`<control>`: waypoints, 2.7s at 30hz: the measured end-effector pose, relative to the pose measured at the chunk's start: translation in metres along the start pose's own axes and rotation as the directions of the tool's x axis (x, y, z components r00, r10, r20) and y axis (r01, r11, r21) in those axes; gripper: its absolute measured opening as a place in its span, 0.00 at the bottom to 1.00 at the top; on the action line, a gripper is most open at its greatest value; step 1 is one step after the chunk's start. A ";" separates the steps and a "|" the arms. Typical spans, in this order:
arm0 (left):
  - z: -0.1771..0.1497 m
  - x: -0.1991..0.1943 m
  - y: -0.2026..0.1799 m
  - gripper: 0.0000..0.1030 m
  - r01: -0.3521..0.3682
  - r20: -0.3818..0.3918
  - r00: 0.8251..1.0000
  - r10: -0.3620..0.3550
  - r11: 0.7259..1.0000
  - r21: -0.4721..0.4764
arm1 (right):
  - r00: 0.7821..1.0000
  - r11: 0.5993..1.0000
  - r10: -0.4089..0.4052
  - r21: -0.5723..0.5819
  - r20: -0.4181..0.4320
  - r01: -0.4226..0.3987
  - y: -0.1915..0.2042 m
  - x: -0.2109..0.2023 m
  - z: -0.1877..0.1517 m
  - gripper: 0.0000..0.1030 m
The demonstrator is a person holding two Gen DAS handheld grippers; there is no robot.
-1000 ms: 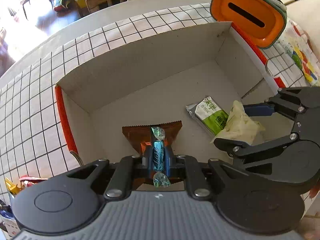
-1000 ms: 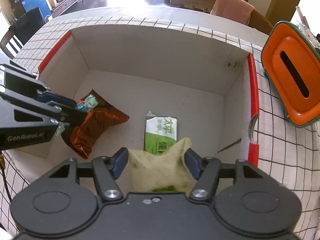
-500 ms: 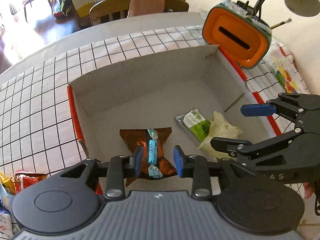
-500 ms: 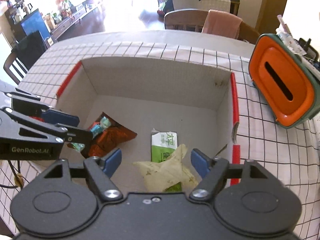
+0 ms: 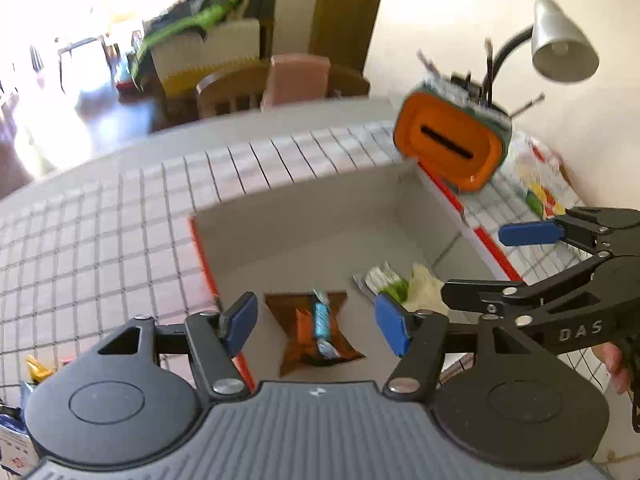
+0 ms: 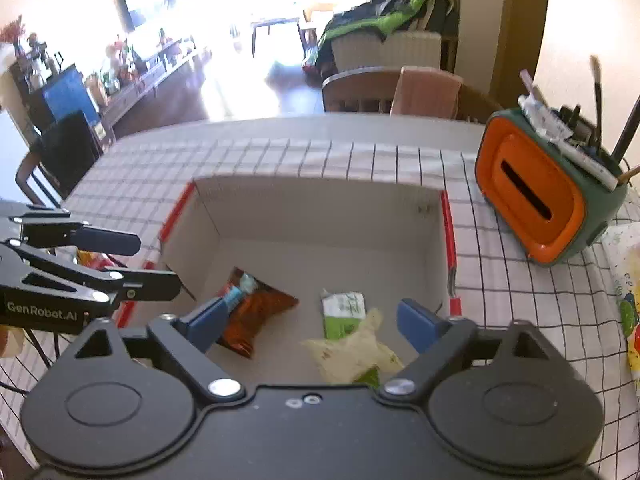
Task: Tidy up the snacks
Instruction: 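Withdraw both tools from the box toward the remaining snacks, then grasp the red chip bag with the right tool while the left tool grasps the dark round wrapped candy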
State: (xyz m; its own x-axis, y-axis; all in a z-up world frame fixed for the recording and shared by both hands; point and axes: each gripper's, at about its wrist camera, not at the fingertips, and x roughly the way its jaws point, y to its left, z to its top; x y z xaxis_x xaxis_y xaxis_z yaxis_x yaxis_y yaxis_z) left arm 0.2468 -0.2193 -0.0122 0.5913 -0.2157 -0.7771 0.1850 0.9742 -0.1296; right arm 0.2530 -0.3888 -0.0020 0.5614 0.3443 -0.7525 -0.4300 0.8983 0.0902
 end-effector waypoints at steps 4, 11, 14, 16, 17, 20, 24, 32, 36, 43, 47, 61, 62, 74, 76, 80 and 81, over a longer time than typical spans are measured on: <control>-0.006 -0.021 0.011 0.68 -0.015 0.066 0.998 0.016 1.000 -0.006 | 0.999 1.000 0.020 0.008 0.040 -0.021 0.014 -0.012 0.002 0.95; -0.029 -0.057 0.036 0.74 -0.040 0.163 0.986 0.043 0.999 -0.022 | 0.993 0.997 0.067 0.017 0.102 -0.069 0.049 -0.025 -0.001 0.99; -0.042 -0.071 0.048 0.78 -0.051 0.194 0.979 0.055 0.998 -0.024 | 0.988 0.996 0.088 0.017 0.124 -0.091 0.066 -0.025 -0.005 1.00; -0.052 -0.081 0.058 0.82 -0.062 0.213 0.975 0.067 0.998 -0.027 | 0.986 0.994 0.104 0.021 0.134 -0.108 0.078 -0.023 -0.007 1.00; -0.057 -0.085 0.063 0.83 -0.064 0.218 0.973 0.069 0.998 -0.028 | 0.984 0.993 0.114 0.021 0.136 -0.118 0.083 -0.022 -0.009 1.00; -0.075 -0.097 0.080 0.84 -0.077 0.226 0.971 0.084 0.996 -0.040 | 0.982 0.990 0.134 0.020 0.135 -0.138 0.102 -0.014 -0.013 1.00; -0.098 -0.111 0.108 0.84 -0.093 0.229 0.968 0.105 0.993 -0.066 | 0.982 0.990 0.139 0.008 0.126 -0.141 0.132 -0.002 -0.022 1.00; -0.148 -0.127 0.175 0.88 -0.150 0.167 0.972 0.167 0.982 -0.111 | 0.987 0.989 0.148 0.000 0.065 -0.148 0.183 0.029 -0.033 1.00; -0.169 -0.128 0.201 0.89 -0.158 0.134 0.975 0.178 0.976 -0.150 | 0.988 0.989 0.146 -0.006 0.042 -0.146 0.207 0.042 -0.042 1.00; -0.202 -0.119 0.227 0.89 -0.124 0.060 0.989 0.134 0.981 -0.148 | 0.995 0.995 0.102 -0.006 0.014 -0.102 0.240 0.060 -0.054 1.00; -0.212 -0.107 0.236 0.89 -0.124 0.019 0.992 0.128 0.981 -0.147 | 0.996 0.996 0.089 0.000 -0.009 -0.089 0.253 0.074 -0.056 1.00; -0.224 -0.060 0.272 0.89 -0.156 -0.133 0.983 0.124 0.950 -0.272 | 0.993 0.997 0.033 0.068 -0.115 -0.025 0.281 0.162 -0.020 1.00; -0.223 -0.057 0.274 0.89 -0.165 -0.138 0.982 0.130 0.945 -0.282 | 0.992 0.996 0.023 0.083 -0.126 -0.013 0.282 0.170 -0.015 0.99; -0.221 -0.049 0.270 0.88 -0.215 -0.146 0.973 0.179 0.934 -0.287 | 0.978 0.989 -0.045 0.130 -0.202 0.072 0.297 0.226 0.006 0.99; -0.220 -0.048 0.266 0.88 -0.223 -0.138 0.972 0.191 0.935 -0.275 | 0.975 0.991 -0.057 0.110 -0.214 0.082 0.299 0.233 0.008 0.98; -0.220 -0.047 0.266 0.73 -0.217 -0.143 0.973 0.181 0.931 -0.293 | 0.972 0.992 -0.070 0.086 -0.222 0.091 0.302 0.240 0.009 0.96; -0.220 -0.046 0.266 0.67 -0.223 -0.150 0.971 0.186 0.929 -0.294 | 0.972 0.993 -0.072 0.080 -0.224 0.092 0.303 0.241 0.009 0.95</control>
State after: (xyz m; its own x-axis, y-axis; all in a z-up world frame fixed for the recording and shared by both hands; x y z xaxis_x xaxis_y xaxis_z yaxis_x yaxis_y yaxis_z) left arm 0.0965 0.0648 -0.1468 0.4911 -0.0183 -0.8709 -0.1911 0.9732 -0.1282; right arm 0.2644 -0.0315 -0.1505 0.4178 0.2087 -0.8843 -0.3184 0.9452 0.0726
